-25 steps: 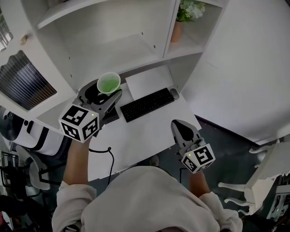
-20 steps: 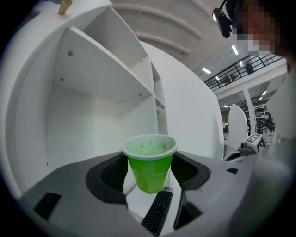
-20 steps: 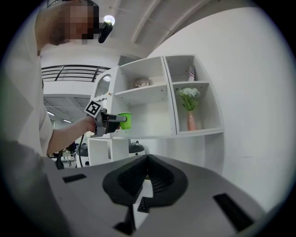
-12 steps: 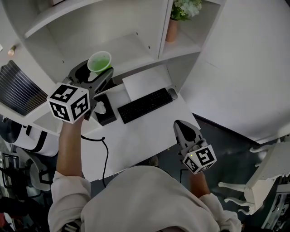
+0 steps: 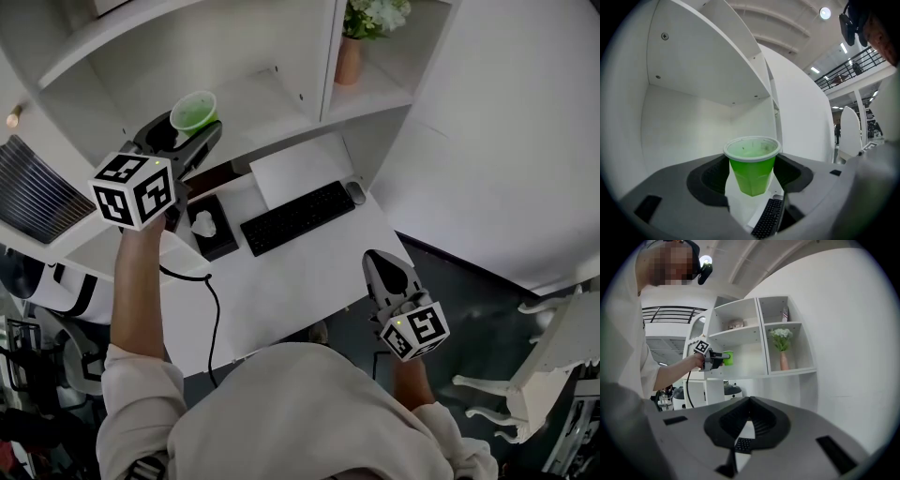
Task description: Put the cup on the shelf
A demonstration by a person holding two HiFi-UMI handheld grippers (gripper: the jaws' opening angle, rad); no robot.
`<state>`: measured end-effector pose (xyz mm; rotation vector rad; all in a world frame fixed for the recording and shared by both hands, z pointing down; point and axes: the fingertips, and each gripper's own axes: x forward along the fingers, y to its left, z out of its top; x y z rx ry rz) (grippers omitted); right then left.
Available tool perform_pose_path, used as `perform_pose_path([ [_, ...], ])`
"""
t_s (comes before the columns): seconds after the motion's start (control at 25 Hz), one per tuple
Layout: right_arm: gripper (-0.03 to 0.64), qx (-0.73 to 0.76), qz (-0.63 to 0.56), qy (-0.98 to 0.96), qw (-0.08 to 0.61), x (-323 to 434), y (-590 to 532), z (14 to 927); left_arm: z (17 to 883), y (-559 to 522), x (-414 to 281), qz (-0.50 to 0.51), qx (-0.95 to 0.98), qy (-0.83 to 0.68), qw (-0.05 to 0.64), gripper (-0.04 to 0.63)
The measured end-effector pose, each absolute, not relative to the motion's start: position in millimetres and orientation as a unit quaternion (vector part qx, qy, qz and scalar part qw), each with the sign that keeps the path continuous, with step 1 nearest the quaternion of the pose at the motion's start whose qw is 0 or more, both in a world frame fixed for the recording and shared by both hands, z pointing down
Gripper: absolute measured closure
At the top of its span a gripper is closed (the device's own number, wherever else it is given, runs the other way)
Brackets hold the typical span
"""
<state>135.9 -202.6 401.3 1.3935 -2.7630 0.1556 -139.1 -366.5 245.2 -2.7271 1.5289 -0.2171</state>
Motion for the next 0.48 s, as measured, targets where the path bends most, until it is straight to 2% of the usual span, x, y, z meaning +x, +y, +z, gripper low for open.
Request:
perform_pose_path([
  [0.48,0.612,0.467,0.057,-0.882,0.017,162.4,-201.9,406.9,257.4,-402.2,-145.8,-0.086,-0.854,0.513,-0.022,0.301],
])
